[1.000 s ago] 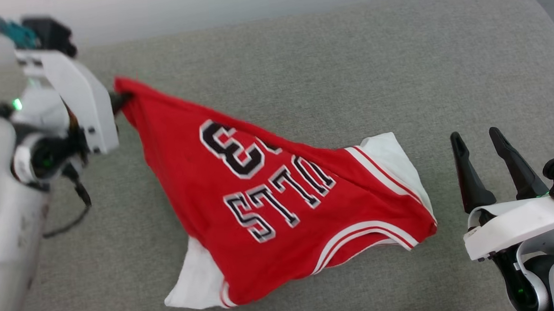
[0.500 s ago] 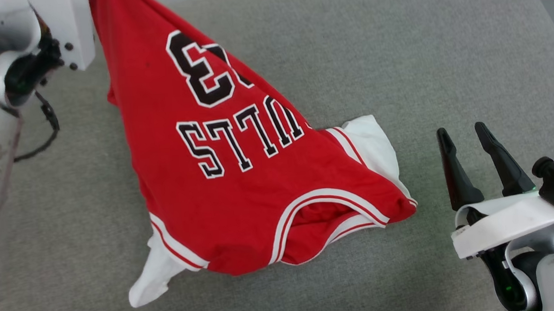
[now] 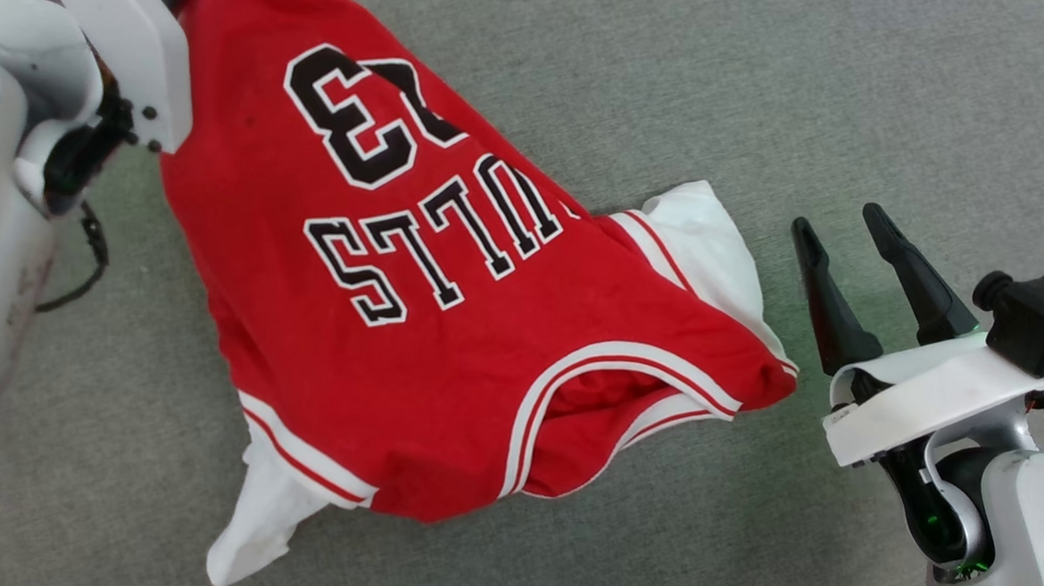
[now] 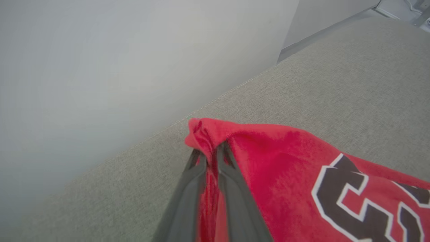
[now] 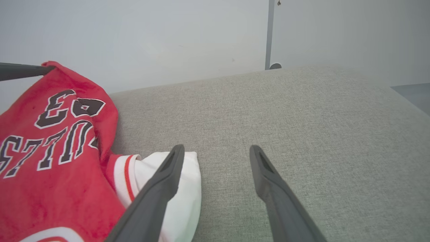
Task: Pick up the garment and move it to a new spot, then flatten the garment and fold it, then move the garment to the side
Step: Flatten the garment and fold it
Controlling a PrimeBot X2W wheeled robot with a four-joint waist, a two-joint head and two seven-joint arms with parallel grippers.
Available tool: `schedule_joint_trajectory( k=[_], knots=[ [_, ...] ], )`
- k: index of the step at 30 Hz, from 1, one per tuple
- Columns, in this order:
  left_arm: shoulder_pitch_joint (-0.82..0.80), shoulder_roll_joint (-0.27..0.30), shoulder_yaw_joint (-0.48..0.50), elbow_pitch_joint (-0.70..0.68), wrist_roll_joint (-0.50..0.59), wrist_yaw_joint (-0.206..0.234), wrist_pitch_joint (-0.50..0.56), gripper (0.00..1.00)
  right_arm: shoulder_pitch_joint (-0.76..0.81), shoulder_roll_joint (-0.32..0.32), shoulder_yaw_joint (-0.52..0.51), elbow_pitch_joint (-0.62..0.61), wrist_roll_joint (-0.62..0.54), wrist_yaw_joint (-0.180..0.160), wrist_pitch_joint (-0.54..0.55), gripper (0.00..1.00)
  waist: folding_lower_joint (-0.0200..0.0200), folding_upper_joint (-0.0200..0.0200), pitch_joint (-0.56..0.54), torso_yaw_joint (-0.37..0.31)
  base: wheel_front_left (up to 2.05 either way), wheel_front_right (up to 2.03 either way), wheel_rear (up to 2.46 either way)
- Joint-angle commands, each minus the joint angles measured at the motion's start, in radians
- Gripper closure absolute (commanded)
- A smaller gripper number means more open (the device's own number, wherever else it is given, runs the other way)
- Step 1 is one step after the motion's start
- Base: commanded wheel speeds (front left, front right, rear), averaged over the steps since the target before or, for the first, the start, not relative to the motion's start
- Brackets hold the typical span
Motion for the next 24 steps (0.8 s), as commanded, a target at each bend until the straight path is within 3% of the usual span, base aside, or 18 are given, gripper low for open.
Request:
schedule_joint_trajectory(
  k=[1,8,21,24],
  knots=[
    [-0.01,-0.006,-0.012,0.015,-0.022,-0.002,-0.003,0.0,-0.013,0.003,0.003,0.003,-0.005,-0.001,-0.005,0.0,0.0,0.0,-0.006,0.016,0.0,0.0,0.0],
    [0.016,-0.021,-0.079,0.005,-0.141,-0.002,0.004,0.0,-0.007,0.002,-0.013,0.009,-0.032,-0.001,0.006,0.0,0.0,0.0,-0.071,0.079,0.0,0.0,0.0],
    [0.22,0.048,-0.133,-0.235,-0.359,-0.001,0.017,0.0,0.087,-0.007,-0.087,-0.017,-0.08,-0.001,0.077,0.0,0.0,0.0,-0.285,0.243,0.0,0.0,0.0],
    [0.289,0.065,-0.144,-0.305,-0.393,0.019,0.036,0.0,0.113,-0.007,-0.103,-0.025,-0.083,-0.001,0.088,0.0,0.0,0.0,-0.333,0.273,0.0,0.0,0.0]
  ],
)
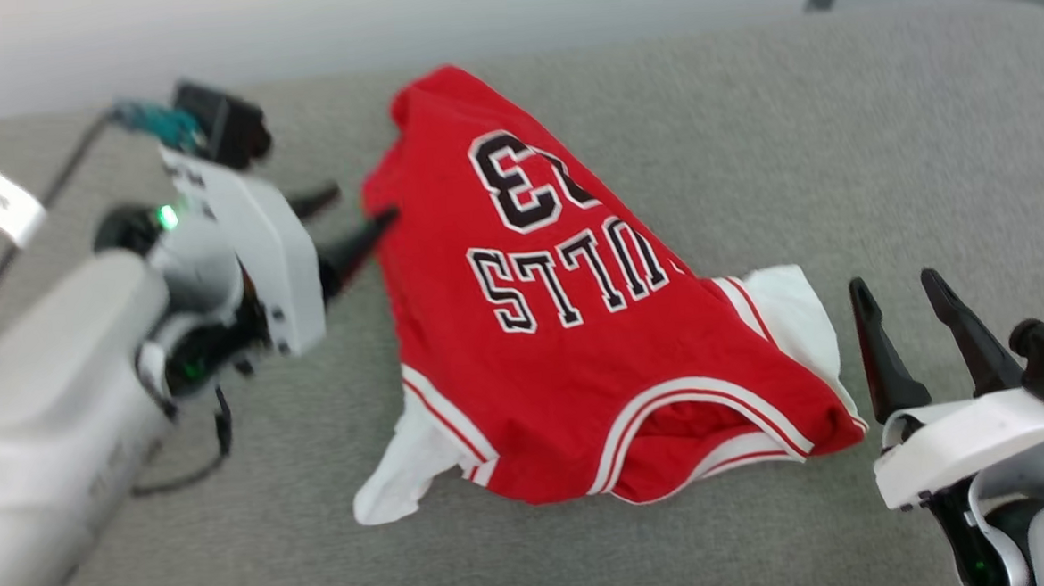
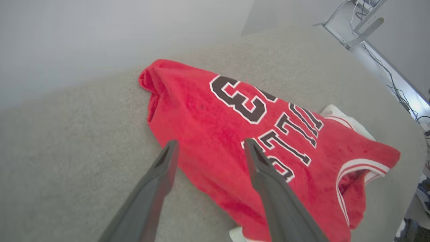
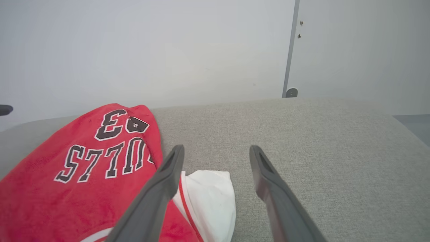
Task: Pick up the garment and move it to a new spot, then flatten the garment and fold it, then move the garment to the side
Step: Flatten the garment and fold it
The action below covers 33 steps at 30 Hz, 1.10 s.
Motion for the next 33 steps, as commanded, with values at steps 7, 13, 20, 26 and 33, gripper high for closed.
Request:
schedule_joint_trajectory(
  k=[7,13,20,26,33],
  knots=[
    [0.183,0.071,-0.02,-0.2,-0.084,0.097,0.038,0.0,0.066,-0.002,-0.029,-0.012,-0.022,-0.001,0.011,0.0,0.0,0.0,-0.182,0.126,0.0,0.0,0.0],
    [0.286,0.13,-0.04,-0.339,-0.142,0.163,0.08,0.0,0.088,0.0,-0.041,-0.017,-0.022,-0.001,0.016,0.0,0.0,0.0,-0.206,0.139,0.0,0.0,0.0],
    [0.355,0.168,-0.066,-0.451,-0.2,0.211,0.138,0.0,0.091,0.001,-0.046,-0.025,-0.023,-0.001,0.024,0.0,0.0,0.0,-0.214,0.138,0.0,0.0,0.0],
    [0.364,0.157,-0.088,-0.444,-0.201,0.216,0.168,0.0,0.076,0.002,-0.03,-0.029,-0.016,-0.001,0.029,0.0,0.0,0.0,-0.203,0.114,0.0,0.0,0.0],
    [0.349,0.13,-0.098,-0.393,-0.18,0.206,0.164,0.0,0.063,0.003,-0.023,-0.031,-0.012,-0.001,0.027,0.0,0.0,0.0,-0.169,0.074,0.0,0.0,0.0]
  ],
)
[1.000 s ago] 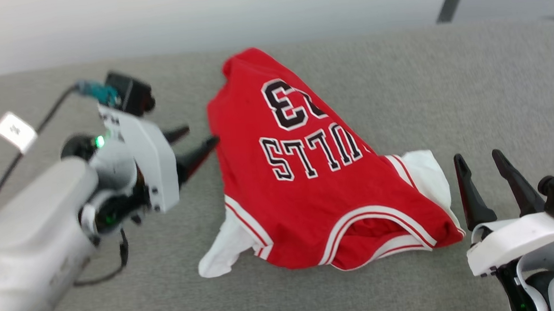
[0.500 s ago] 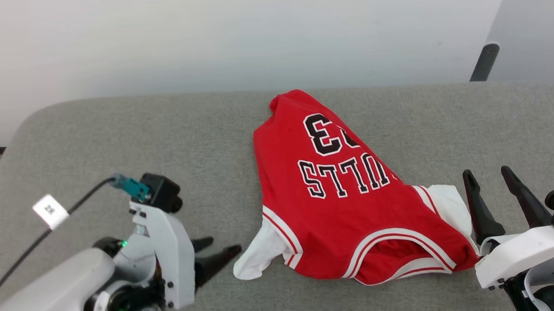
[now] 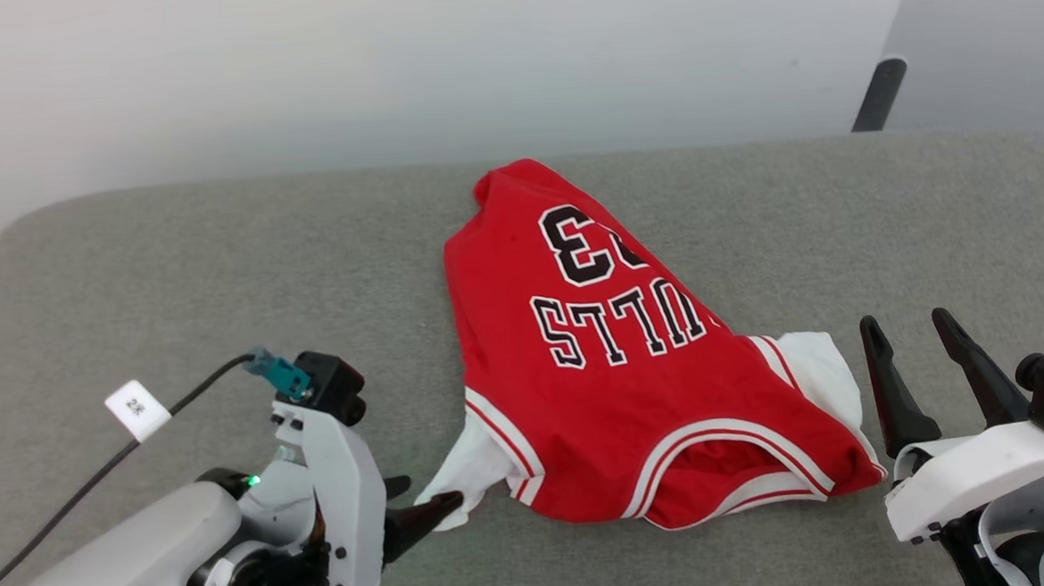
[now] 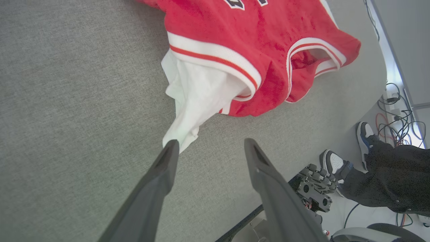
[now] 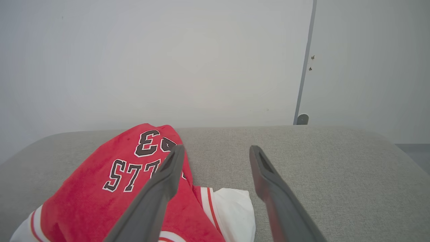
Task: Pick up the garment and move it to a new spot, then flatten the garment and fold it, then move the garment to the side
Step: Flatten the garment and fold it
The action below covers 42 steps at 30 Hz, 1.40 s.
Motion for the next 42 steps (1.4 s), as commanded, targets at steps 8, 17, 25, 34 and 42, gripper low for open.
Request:
schedule_joint_trajectory(
  k=[8,17,25,34,42],
  knots=[
    [-0.011,-0.027,-0.012,0.103,0.035,-0.026,-0.018,0.0,-0.029,0.002,0.008,-0.002,0.011,-0.001,-0.011,0.0,0.0,0.0,0.062,-0.056,0.0,0.0,0.0],
    [-0.021,-0.053,-0.009,0.184,0.001,-0.04,0.013,1.0,-0.04,0.003,0.005,0.005,0.008,-0.001,-0.024,0.0,0.0,0.0,0.091,-0.073,0.0,0.0,0.0],
    [-0.051,-0.031,0.01,0.199,-0.012,-0.049,0.04,1.0,-0.037,0.001,-0.007,0.006,-0.004,-0.001,-0.041,0.0,0.0,0.0,0.081,-0.062,0.0,0.0,0.0],
    [-0.115,0.047,0.023,0.191,0.025,-0.045,0.077,1.0,-0.028,-0.009,-0.004,0.0,-0.014,-0.001,-0.047,0.0,0.0,0.0,0.063,-0.05,0.0,0.0,0.0],
    [-0.178,0.161,-0.003,0.224,0.087,-0.011,0.186,1.0,-0.026,-0.018,0.003,-0.011,-0.012,-0.001,-0.039,0.0,0.0,0.0,0.077,-0.064,0.0,0.0,0.0]
  ],
)
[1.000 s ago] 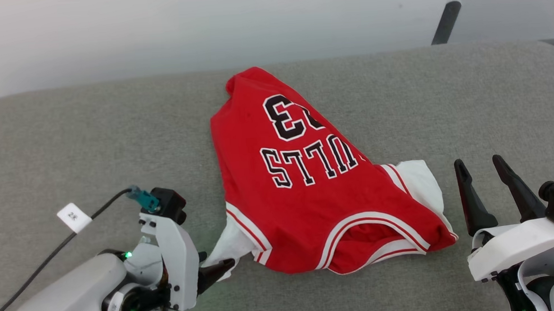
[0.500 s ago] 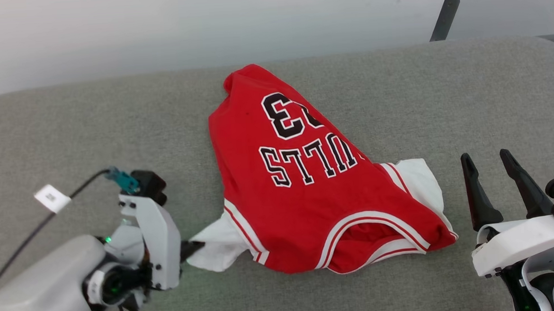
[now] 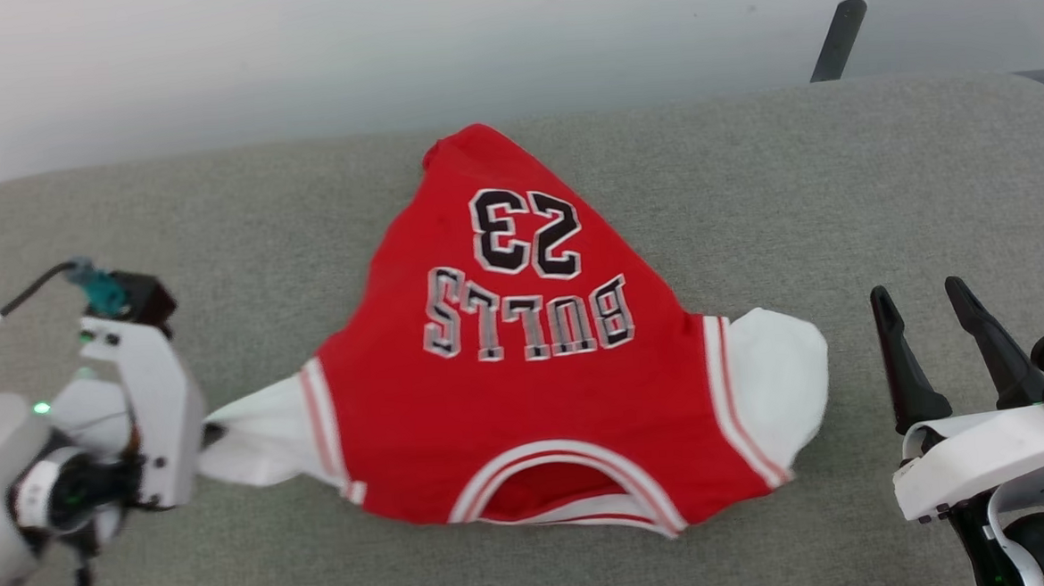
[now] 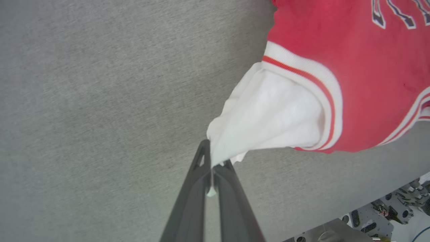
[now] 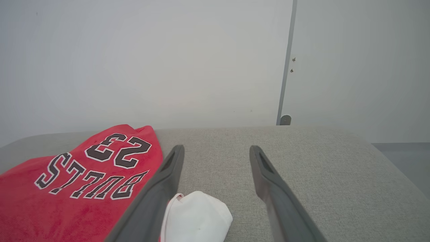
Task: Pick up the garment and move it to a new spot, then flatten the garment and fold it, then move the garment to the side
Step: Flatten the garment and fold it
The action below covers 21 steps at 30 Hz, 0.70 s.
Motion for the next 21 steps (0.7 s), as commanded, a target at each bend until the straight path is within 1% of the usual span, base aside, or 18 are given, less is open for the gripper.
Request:
schedule_joint_trajectory(
  k=[1,4,6,8,9,10,11,12,13,14,16,21],
  knots=[
    [-0.011,0.024,-0.012,0.01,0.022,0.014,0.023,1.0,0.008,-0.004,0.002,-0.006,-0.004,-0.001,0.002,0.0,0.0,-0.0001,0.007,-0.006,0.0,0.0,0.0],
    [-0.019,0.056,-0.029,0.026,0.054,0.026,0.048,1.0,0.009,-0.005,0.004,-0.009,-0.003,-0.001,0.001,0.0,0.0,-0.0001,0.015,-0.012,0.0,0.0,0.0],
    [-0.01,0.06,-0.03,0.043,0.051,0.035,0.049,1.0,0.007,-0.005,0.006,-0.011,-0.003,-0.001,0.001,0.0,0.0,-0.0001,0.022,-0.017,0.0,0.0,0.0],
    [0.003,0.055,-0.029,0.065,0.052,0.03,0.029,1.0,0.005,-0.004,0.007,-0.012,-0.005,-0.001,0.0,0.0,0.0,-0.0001,0.03,-0.019,0.0,0.0,0.0],
    [0.009,0.049,-0.029,0.079,0.054,0.027,0.017,0.96,0.004,-0.004,0.008,-0.012,-0.006,-0.001,0.0,0.0,0.0,-0.0001,0.034,-0.021,0.0,0.0,0.0],
    [0.013,0.04,-0.028,0.091,0.053,0.023,0.004,0.73,0.003,-0.004,0.008,-0.013,-0.006,-0.001,-0.001,0.0,0.0,-0.0001,0.038,-0.021,0.0,0.0,0.0],
    [0.016,0.027,-0.021,0.105,0.043,0.02,-0.012,0.67,0.001,-0.003,0.009,-0.012,-0.007,-0.001,-0.002,0.0,0.0,-0.0001,0.041,-0.022,0.0,0.0,0.0],
    [0.02,0.014,-0.017,0.118,0.04,0.015,-0.028,0.66,-0.001,-0.003,0.009,-0.012,-0.007,-0.001,-0.002,0.0,0.0,-0.0001,0.045,-0.022,0.0,0.0,0.0],
    [0.022,0.003,-0.013,0.13,0.04,0.011,-0.047,0.51,-0.003,-0.003,0.009,-0.013,-0.008,-0.001,-0.003,0.0,0.0,-0.0001,0.048,-0.022,0.0,0.0,0.0],
    [0.024,-0.008,-0.008,0.145,0.039,0.007,-0.067,0.0,-0.005,-0.003,0.009,-0.013,-0.008,-0.001,-0.004,0.0,0.0,-0.0001,0.05,-0.021,0.0,0.0,0.0],
    [0.027,-0.026,0.002,0.166,0.032,-0.003,-0.096,0.0,-0.008,-0.002,0.01,-0.013,-0.009,-0.001,-0.003,0.0,0.0,-0.0001,0.052,-0.02,0.0,0.0,0.0],
    [0.021,-0.046,0.013,0.182,0.037,-0.018,-0.138,0.0,-0.005,-0.006,0.005,-0.01,-0.011,-0.001,0.003,0.0,0.0,-0.0001,0.044,-0.009,0.0,0.0,0.0]
  ],
)
